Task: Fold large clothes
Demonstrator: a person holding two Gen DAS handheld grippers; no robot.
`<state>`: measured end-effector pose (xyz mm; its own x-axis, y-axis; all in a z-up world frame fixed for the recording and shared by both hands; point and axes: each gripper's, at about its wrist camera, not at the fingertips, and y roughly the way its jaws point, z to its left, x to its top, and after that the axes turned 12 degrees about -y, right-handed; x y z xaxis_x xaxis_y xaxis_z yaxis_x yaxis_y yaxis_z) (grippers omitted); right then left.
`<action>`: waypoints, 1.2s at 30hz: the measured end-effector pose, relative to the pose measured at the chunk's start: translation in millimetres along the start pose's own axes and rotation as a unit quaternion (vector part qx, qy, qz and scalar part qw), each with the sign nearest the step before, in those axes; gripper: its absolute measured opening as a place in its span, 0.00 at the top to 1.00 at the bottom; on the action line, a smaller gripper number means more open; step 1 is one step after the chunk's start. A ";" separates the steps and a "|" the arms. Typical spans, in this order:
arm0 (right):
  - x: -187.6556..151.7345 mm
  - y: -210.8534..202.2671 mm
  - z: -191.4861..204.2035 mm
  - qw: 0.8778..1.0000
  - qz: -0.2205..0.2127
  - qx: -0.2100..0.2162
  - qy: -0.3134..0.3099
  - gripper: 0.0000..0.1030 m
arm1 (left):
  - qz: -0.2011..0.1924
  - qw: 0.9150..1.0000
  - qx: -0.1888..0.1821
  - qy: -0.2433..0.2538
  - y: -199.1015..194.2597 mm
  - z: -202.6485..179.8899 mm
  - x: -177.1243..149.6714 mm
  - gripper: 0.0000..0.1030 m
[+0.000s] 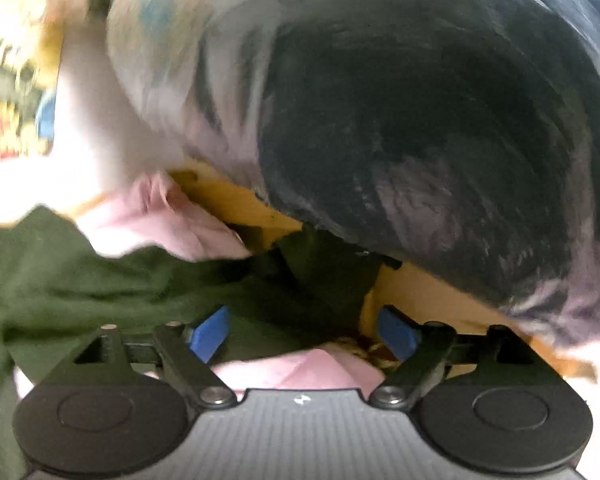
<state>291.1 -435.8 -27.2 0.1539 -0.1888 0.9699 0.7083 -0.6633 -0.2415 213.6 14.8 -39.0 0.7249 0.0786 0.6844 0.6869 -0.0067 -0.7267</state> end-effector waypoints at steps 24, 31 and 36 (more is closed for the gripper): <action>-13.5 40.6 -32.2 0.983 -0.001 -0.018 0.185 0.81 | 0.020 0.995 0.026 -0.096 -11.8 3.4 -9.5 0.01; -10.1 18.6 -20.0 0.988 -0.011 0.013 0.151 0.91 | 0.012 0.993 0.011 -0.120 -13.7 12.8 -8.0 0.01; -2.8 -19.1 1.5 0.993 -0.026 0.069 0.087 1.00 | -0.001 0.990 0.005 -0.139 -16.4 24.0 -5.6 0.01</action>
<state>278.2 -421.5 -25.2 0.0022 -0.2866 0.9581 0.8022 -0.5715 -0.1728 197.0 38.3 -32.3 0.6803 0.3502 0.6438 0.6865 0.0030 -0.7271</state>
